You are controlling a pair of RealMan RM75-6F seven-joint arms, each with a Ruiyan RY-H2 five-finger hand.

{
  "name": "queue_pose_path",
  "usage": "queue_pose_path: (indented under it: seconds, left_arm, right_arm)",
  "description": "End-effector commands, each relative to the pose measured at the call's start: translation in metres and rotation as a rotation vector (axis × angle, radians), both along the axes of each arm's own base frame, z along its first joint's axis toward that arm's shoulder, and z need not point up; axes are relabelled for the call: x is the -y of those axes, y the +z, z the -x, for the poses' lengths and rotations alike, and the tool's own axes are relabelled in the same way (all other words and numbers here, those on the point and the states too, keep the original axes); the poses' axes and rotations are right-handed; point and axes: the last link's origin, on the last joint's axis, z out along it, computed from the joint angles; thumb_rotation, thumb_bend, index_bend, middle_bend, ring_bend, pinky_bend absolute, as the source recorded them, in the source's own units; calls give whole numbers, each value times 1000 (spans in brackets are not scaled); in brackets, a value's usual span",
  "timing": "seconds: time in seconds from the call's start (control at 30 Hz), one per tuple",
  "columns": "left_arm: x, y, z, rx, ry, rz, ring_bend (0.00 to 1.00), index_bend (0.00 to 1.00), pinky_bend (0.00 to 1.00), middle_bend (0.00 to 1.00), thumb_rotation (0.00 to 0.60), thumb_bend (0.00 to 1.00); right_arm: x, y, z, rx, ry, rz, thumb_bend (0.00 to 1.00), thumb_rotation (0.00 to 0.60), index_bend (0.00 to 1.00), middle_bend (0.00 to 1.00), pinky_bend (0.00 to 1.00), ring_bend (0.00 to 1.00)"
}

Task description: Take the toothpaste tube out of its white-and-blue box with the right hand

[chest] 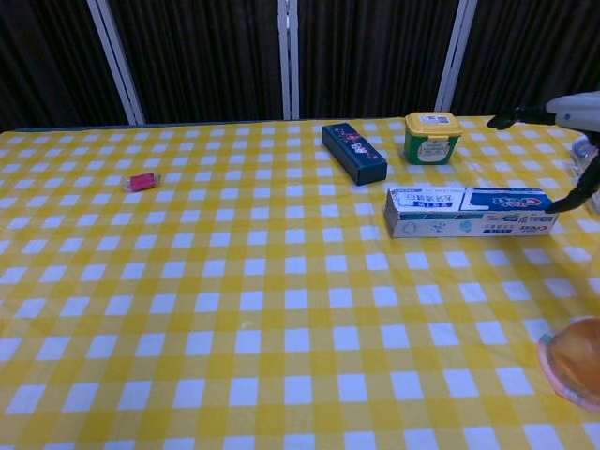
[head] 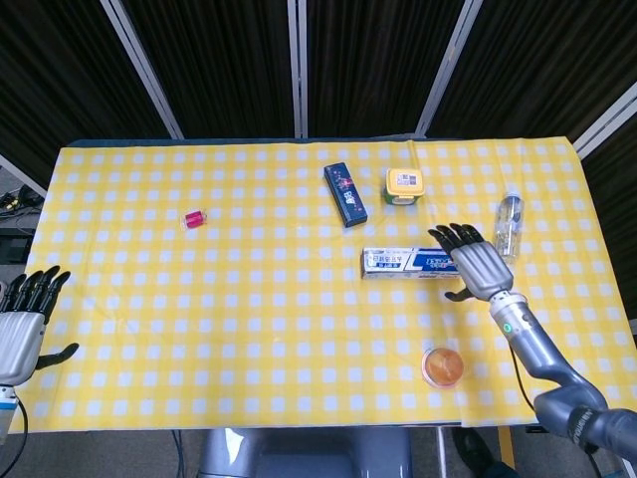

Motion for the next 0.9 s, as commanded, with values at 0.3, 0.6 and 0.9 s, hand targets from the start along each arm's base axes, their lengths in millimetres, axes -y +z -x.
queue_pose_path:
  seconds: [0.3, 0.6, 0.9]
  left_arm:
    - [-4, -2, 1, 0, 12, 5, 0, 0, 0, 0, 600, 0]
    - [-4, 0, 1, 22, 14, 10, 0, 0, 0, 0, 600, 0]
    - [-5, -1, 2, 29, 21, 28, 0, 0, 0, 0, 600, 0]
  right_arm:
    - [34, -54, -9, -22, -87, -43, 7, 600, 129, 146, 150, 68]
    - [32, -72, -14, -35, -76, -8, 114, 600, 311, 328, 265, 248]
    - [28, -77, -17, 16, -50, 47, 256, 600, 399, 446, 409, 364]
